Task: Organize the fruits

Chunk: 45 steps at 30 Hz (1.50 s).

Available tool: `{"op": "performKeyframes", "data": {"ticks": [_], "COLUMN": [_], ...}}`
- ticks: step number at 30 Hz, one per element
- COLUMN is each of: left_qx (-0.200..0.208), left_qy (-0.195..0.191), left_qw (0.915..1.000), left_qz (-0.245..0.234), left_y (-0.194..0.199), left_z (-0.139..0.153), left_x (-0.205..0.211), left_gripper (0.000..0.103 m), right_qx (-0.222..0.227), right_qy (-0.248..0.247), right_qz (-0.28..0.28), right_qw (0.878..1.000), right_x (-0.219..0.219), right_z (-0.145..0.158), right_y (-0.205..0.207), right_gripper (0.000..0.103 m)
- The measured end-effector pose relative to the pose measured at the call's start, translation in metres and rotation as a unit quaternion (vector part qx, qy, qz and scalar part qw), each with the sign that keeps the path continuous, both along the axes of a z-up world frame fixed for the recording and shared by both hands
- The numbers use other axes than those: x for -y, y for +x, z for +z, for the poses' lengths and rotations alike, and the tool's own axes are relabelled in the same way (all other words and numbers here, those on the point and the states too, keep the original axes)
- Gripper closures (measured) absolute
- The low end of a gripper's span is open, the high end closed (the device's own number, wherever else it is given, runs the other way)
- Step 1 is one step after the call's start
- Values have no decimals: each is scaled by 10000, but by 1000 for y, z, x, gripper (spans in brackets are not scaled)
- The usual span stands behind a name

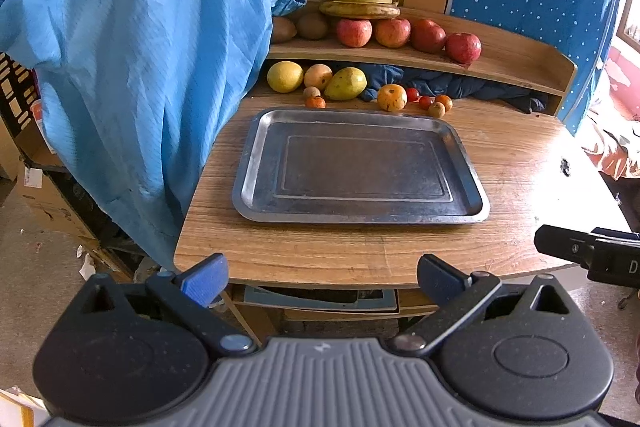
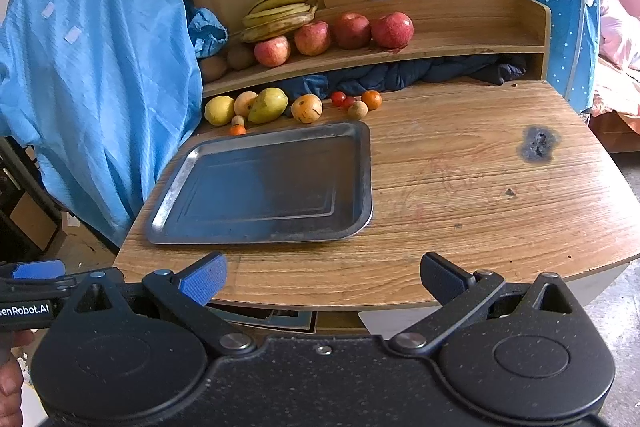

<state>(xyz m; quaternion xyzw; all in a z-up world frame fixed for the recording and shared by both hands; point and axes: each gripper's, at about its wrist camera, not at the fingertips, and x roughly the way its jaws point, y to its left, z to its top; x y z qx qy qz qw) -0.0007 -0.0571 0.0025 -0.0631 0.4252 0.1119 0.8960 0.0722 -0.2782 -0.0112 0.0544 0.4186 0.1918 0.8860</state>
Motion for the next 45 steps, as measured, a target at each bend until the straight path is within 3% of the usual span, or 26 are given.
{"op": "performKeyframes", "data": {"ticks": [22, 36, 45], "left_qx": [-244, -281, -289], "left_qy": [16, -113, 46], "left_qw": [9996, 9989, 9968], "left_qz": [146, -364, -740], "left_y": [19, 111, 166], "left_z": [-5, -19, -23], "left_x": [-17, -61, -90], "left_gripper": [1, 1, 1], "right_qx": [-111, -86, -146], "right_qy": [-46, -292, -277], "right_qz": [11, -456, -690], "right_qw": [9999, 9985, 9971], "right_x": [-10, -48, -87], "right_z": [-5, -13, -24], "right_y": [14, 78, 112], "right_gripper": [1, 1, 1]}}
